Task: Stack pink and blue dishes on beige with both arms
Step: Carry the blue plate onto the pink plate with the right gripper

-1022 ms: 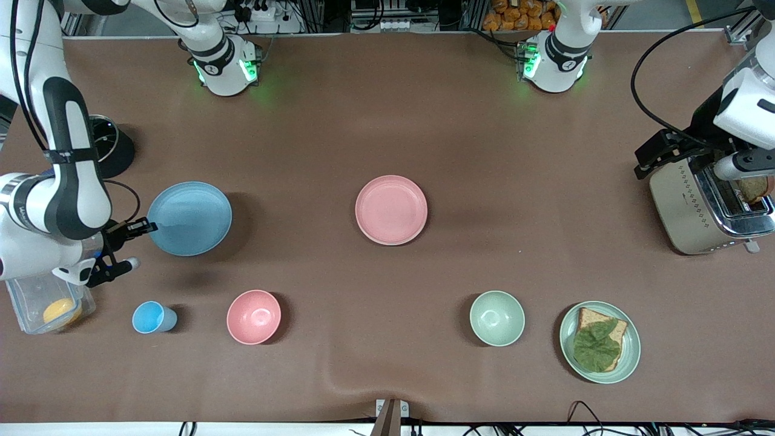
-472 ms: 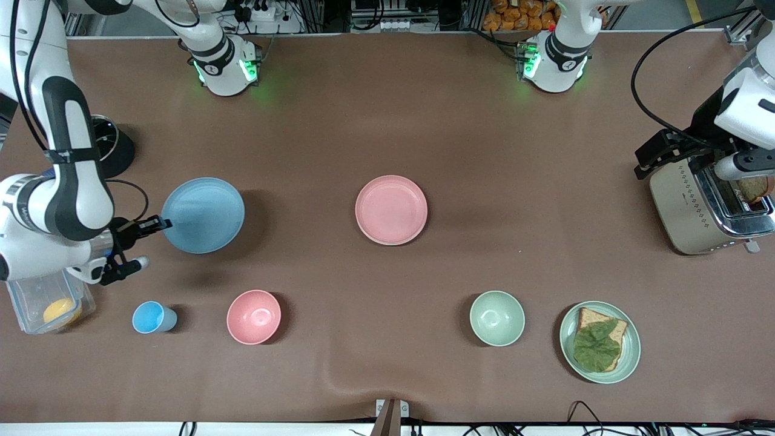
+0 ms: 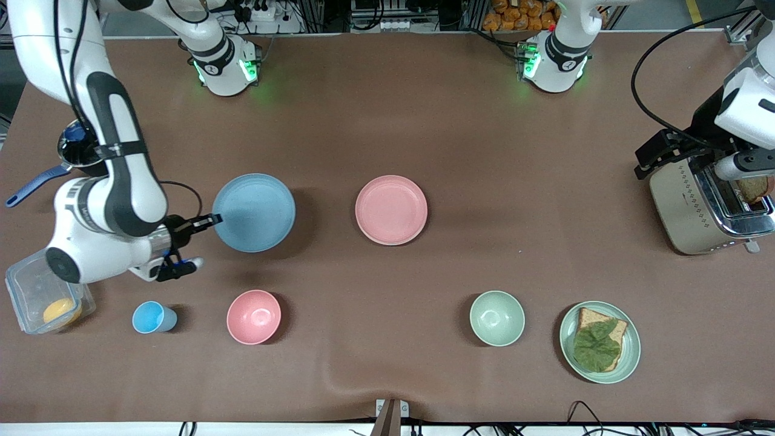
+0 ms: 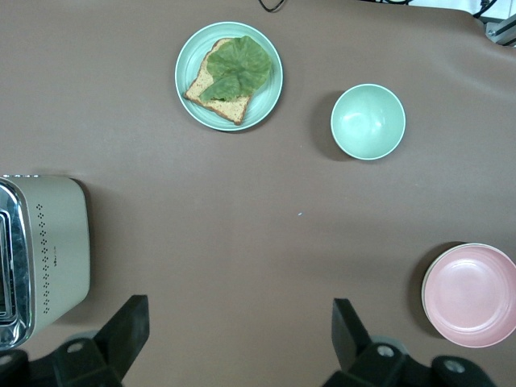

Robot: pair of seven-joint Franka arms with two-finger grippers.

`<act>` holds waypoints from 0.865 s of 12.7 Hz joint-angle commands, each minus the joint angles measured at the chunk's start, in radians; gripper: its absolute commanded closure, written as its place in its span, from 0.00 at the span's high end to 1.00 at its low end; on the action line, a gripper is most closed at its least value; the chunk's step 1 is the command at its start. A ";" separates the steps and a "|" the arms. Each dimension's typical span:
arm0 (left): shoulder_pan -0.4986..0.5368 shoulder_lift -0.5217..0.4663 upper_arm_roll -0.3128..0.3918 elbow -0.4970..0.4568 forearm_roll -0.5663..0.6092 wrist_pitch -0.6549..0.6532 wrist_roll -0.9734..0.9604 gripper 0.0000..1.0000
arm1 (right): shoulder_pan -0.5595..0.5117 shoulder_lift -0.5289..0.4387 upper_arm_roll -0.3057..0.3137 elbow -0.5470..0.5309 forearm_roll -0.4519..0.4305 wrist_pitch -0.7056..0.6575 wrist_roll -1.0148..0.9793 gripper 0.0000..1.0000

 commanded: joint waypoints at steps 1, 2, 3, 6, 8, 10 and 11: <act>0.003 0.001 0.003 0.012 -0.023 -0.002 0.013 1.00 | 0.083 -0.029 -0.010 -0.045 0.111 0.019 0.175 0.00; 0.003 0.001 0.003 0.012 -0.023 -0.002 0.013 1.00 | 0.113 -0.033 -0.010 -0.076 0.144 0.055 0.218 0.00; 0.003 0.001 0.003 0.012 -0.023 -0.002 0.013 1.00 | 0.146 -0.036 -0.010 -0.090 0.164 0.082 0.264 0.00; 0.003 0.003 0.003 0.012 -0.023 -0.002 0.013 1.00 | 0.258 -0.027 -0.010 -0.092 0.202 0.183 0.440 0.00; 0.003 0.003 0.003 0.012 -0.023 -0.002 0.014 1.00 | 0.301 -0.024 -0.010 -0.117 0.216 0.227 0.497 0.00; 0.003 0.001 0.003 0.012 -0.023 -0.002 0.014 1.00 | 0.339 -0.027 -0.010 -0.134 0.230 0.270 0.542 0.00; 0.003 0.003 0.003 0.012 -0.023 -0.002 0.016 1.00 | 0.364 -0.026 -0.010 -0.134 0.230 0.284 0.572 0.00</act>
